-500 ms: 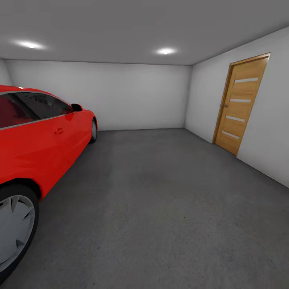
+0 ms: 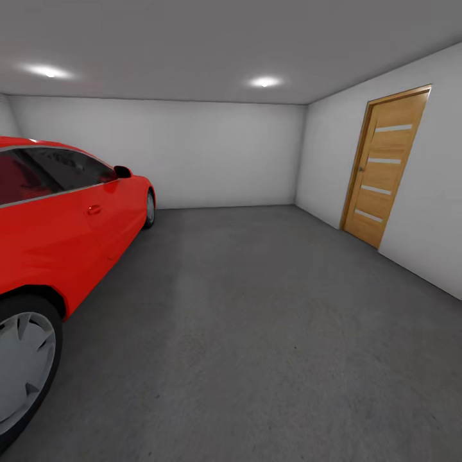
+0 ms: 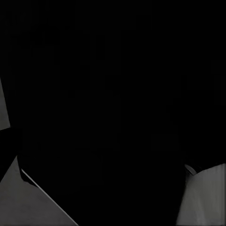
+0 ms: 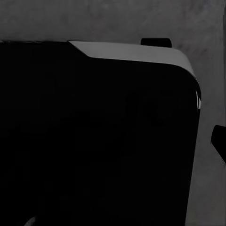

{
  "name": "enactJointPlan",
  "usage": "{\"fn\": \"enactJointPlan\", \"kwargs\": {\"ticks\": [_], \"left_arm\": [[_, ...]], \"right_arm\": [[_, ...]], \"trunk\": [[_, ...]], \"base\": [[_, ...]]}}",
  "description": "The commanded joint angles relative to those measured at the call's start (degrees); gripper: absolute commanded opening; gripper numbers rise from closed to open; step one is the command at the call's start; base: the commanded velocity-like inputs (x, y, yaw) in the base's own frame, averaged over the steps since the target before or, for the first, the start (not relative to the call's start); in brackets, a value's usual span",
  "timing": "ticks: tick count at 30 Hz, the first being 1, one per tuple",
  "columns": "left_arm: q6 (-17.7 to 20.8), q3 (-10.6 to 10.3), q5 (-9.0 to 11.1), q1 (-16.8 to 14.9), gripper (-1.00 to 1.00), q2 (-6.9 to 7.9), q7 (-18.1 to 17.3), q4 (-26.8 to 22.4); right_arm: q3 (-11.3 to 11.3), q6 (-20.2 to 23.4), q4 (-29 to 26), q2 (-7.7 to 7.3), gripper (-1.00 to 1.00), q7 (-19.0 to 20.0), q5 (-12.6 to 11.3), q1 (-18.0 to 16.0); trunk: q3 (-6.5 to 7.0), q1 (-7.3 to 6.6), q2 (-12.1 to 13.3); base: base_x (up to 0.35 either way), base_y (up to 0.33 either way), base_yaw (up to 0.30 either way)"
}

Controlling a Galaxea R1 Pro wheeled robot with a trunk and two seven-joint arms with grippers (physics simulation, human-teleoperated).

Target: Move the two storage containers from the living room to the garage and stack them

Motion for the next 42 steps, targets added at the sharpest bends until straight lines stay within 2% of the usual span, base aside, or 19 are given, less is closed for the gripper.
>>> {"fn": "enactJointPlan", "kwargs": {"ticks": [1, 8, 13, 21, 33, 34, 37, 40, 42], "left_arm": [[-0.1, 0.1, 0.0, 0.0, 1.0, -0.09, -0.1, 0.0], [-0.1, 0.1, -0.2, 0.0, 1.0, 0.18, -0.1, 0.1], [-0.1, 0.1, -0.1, 0.0, 1.0, -0.13, -0.2, 0.1], [-0.2, 0.0, 0.0, 0.0, 1.0, -0.5, -0.3, -0.1], [-0.1, -0.2, 0.1, 0.0, 1.0, -0.59, -0.3, -0.8], [0.0, -0.3, 0.1, 0.0, 1.0, -0.6, -0.4, -3.6], [0.5, -0.3, 0.1, 0.0, 1.0, -0.48, -0.3, -7.5], [1.8, -0.3, 0.0, 0.0, 1.0, -0.44, -0.2, -12.3], [4.5, -0.3, 0.0, 0.0, 1.0, -0.38, -0.2, -16.5]], "right_arm": [[0.0, 0.0, 0.0, 0.0, 1.0, 0.0, 0.0, -0.3], [0.0, 0.0, 0.0, 0.0, 1.0, 0.0, 0.0, -1.0], [0.0, -0.1, 0.0, 0.0, 1.0, 0.0, 0.0, -1.0], [-0.1, -2.7, 0.0, 0.0, 1.0, 0.0, 0.0, -1.0], [-0.2, -2.9, 0.2, 0.0, 1.0, 0.0, -0.3, -1.0], [0.1, -3.6, 0.1, -0.17, 1.0, 0.0, 0.0, -1.0], [0.1, -4.2, -1.3, -0.43, 1.0, 0.0, 0.1, -1.2], [0.1, -4.0, -5.8, -0.54, 1.0, 0.0, 0.2, -1.3], [0.1, -3.7, -9.9, -0.89, 1.0, 0.1, 0.4, -1.5]], "trunk": [[-0.05, 0.0, 0.0], [-0.05, 0.0, 0.0], [-0.05, 0.0, 0.0], [-0.05, 0.0, 0.0], [-0.05, 0.0, 0.0], [-0.05, 0.0, 0.0], [-0.05, 0.0, 0.0], [-0.05, 0.0, 0.0], [-0.05, 0.0, 0.0]], "base": [[0.0, 0.0, 0.0], [0.0, 0.0, 0.0], [0.0, 0.0, 0.0], [0.0, 0.0, 0.0], [0.0, 0.0, 0.0], [0.0, 0.0, 0.0], [0.0, 0.0, 0.0], [0.0, 0.0, 0.0], [0.0, 0.0, 0.0]]}}
